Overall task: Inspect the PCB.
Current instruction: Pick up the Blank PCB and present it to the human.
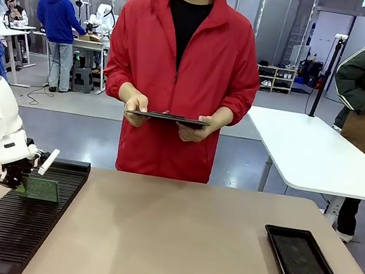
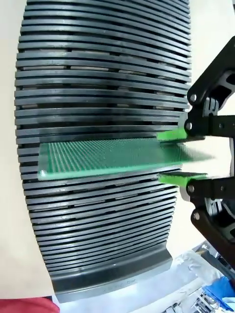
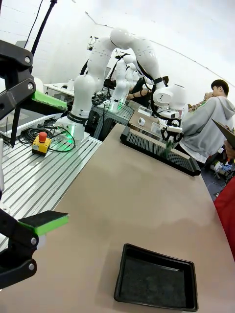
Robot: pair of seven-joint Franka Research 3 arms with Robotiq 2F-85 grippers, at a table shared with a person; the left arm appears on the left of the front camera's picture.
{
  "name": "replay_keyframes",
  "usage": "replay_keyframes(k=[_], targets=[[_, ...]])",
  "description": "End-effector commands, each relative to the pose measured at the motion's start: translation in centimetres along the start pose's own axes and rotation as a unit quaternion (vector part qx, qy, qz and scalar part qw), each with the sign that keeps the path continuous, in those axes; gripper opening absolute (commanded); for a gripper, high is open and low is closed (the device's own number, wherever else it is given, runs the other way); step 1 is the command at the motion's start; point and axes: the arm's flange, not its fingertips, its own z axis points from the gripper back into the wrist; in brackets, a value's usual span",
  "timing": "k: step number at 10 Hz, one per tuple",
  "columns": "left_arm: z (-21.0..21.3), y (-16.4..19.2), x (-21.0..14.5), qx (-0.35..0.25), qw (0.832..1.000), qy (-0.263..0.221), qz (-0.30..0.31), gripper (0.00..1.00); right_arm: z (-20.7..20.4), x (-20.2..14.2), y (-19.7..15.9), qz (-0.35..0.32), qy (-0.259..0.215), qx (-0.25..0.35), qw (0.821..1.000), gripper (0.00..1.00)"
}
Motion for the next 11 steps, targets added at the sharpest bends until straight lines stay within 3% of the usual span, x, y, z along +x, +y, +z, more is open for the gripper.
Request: replay_keyframes(k=[1, 5, 8, 10, 11], targets=[[0.5, 0.6, -0.1, -0.017, 1.0, -0.003, 0.0, 0.0, 0.1, 0.1, 0.0, 0.01, -0.005, 0.004, 1.0, 1.0], [1.3, 0.4, 0.0, -0.029, 1.0, -0.007, 0.005, 0.0, 0.1, 0.1, 0.0, 0.01, -0.005, 0.004, 1.0, 1.0], [3.7, 0.5, -0.6, -0.075, 0.994, -0.026, 0.077, 0.0, 0.1, 0.1, 0.0, 0.01, -0.005, 0.004, 1.0, 1.0], [8.1, -0.3, -2.0, -0.058, 0.975, -0.125, 0.174, 0.0, 0.1, 0.1, 0.0, 0.01, -0.005, 0.004, 1.0, 1.0], [9.2, -0.8, -2.9, -0.075, 0.953, -0.176, 0.235, 0.0, 0.1, 0.1, 0.0, 0.01, -0.005, 0.004, 1.0, 1.0]])
